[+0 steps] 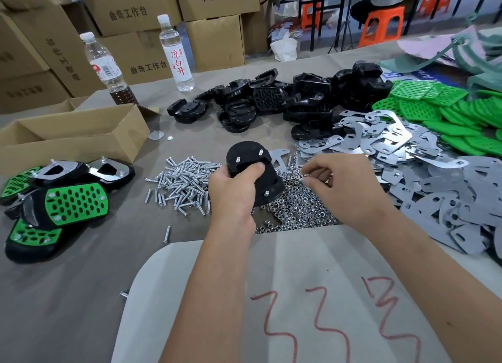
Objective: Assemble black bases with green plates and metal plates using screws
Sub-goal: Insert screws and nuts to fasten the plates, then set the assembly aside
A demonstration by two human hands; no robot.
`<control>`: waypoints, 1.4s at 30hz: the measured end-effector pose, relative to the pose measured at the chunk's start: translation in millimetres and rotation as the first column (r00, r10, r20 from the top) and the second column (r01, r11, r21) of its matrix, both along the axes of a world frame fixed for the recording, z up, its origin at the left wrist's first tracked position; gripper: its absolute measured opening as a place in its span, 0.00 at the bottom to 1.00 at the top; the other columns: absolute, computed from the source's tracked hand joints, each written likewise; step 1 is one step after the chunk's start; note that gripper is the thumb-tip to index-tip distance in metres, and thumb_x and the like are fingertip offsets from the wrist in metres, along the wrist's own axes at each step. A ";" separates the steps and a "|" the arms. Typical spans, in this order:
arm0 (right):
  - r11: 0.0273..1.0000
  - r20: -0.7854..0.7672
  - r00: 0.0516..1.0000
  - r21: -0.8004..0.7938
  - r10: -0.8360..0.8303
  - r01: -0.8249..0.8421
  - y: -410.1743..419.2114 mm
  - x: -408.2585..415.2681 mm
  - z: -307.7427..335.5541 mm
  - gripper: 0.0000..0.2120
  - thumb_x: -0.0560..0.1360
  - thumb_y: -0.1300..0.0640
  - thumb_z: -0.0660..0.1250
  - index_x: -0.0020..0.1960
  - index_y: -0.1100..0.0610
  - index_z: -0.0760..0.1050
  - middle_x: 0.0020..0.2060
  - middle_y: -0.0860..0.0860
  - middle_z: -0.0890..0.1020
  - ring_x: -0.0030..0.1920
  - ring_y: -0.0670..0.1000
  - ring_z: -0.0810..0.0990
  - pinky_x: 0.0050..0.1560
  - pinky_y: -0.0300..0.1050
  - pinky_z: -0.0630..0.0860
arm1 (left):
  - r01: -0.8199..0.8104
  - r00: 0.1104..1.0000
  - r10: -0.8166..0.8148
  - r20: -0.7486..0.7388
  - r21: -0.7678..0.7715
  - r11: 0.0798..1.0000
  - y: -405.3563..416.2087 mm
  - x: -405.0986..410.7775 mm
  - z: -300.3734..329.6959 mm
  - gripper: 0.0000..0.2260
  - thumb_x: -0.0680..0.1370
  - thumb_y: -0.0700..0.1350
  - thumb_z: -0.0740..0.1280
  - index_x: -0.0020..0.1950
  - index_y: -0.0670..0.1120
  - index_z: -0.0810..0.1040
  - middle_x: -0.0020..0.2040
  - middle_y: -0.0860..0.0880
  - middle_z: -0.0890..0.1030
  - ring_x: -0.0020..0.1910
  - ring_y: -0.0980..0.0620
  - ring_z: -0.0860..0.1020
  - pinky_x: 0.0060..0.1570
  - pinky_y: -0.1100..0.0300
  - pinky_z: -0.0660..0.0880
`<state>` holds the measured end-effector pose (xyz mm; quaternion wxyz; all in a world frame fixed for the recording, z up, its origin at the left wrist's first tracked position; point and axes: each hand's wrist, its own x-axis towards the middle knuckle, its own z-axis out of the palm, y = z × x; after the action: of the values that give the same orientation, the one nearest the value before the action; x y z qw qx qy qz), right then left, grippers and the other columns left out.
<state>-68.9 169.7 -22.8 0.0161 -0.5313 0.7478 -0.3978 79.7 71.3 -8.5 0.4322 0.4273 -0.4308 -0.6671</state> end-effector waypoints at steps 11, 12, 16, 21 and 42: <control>0.917 -0.394 0.907 0.289 -0.148 0.275 -4.1 -31.6 -14.9 0.29 0.80 0.62 0.63 0.78 0.44 0.64 0.76 0.47 0.67 0.77 0.55 0.58 0.74 0.64 0.50 | 0.107 0.994 -0.107 0.034 -0.001 0.994 17.3 -15.0 -3.3 0.09 0.75 0.33 0.74 0.46 0.47 0.83 0.41 0.47 0.87 0.38 0.48 0.86 0.33 0.53 0.83; 0.930 -0.399 0.898 0.224 -0.185 0.292 -4.1 -31.1 -13.9 0.26 0.79 0.61 0.66 0.74 0.46 0.70 0.71 0.47 0.72 0.73 0.55 0.63 0.71 0.62 0.54 | 0.106 0.994 -0.106 0.035 -0.001 0.994 18.0 -15.8 -3.7 0.09 0.75 0.32 0.74 0.45 0.47 0.83 0.40 0.47 0.87 0.37 0.49 0.86 0.32 0.54 0.83; 0.952 -0.329 0.909 0.075 -0.256 0.296 -3.2 -31.0 -10.5 0.07 0.76 0.58 0.75 0.52 0.50 0.85 0.52 0.48 0.76 0.60 0.56 0.69 0.60 0.56 0.61 | 0.102 0.994 -0.103 0.042 0.011 0.995 18.5 -17.4 -6.0 0.08 0.75 0.33 0.74 0.47 0.46 0.84 0.44 0.45 0.88 0.39 0.48 0.86 0.33 0.55 0.83; 0.979 -0.232 0.958 0.074 -0.166 0.188 2.9 -25.2 1.6 0.07 0.76 0.59 0.75 0.52 0.50 0.87 0.51 0.49 0.80 0.61 0.57 0.71 0.62 0.58 0.67 | 0.100 0.994 -0.100 0.034 0.011 0.995 17.6 -20.3 -9.1 0.07 0.75 0.34 0.74 0.49 0.45 0.84 0.43 0.45 0.88 0.41 0.46 0.87 0.37 0.51 0.85; 0.758 -0.035 0.761 -0.127 -0.648 0.640 76.1 -83.2 20.9 0.08 0.79 0.54 0.71 0.47 0.57 0.86 0.36 0.55 0.86 0.39 0.59 0.83 0.45 0.55 0.80 | 0.373 0.927 -0.374 0.014 -0.124 0.920 72.4 -56.6 -9.7 0.13 0.74 0.34 0.75 0.42 0.54 0.88 0.43 0.48 0.88 0.41 0.49 0.87 0.35 0.56 0.82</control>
<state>-152.1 245.8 -1.9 -0.1790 -0.2567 0.8624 -0.3979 23.1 143.8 -18.2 0.3252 0.3061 -0.5429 -0.7112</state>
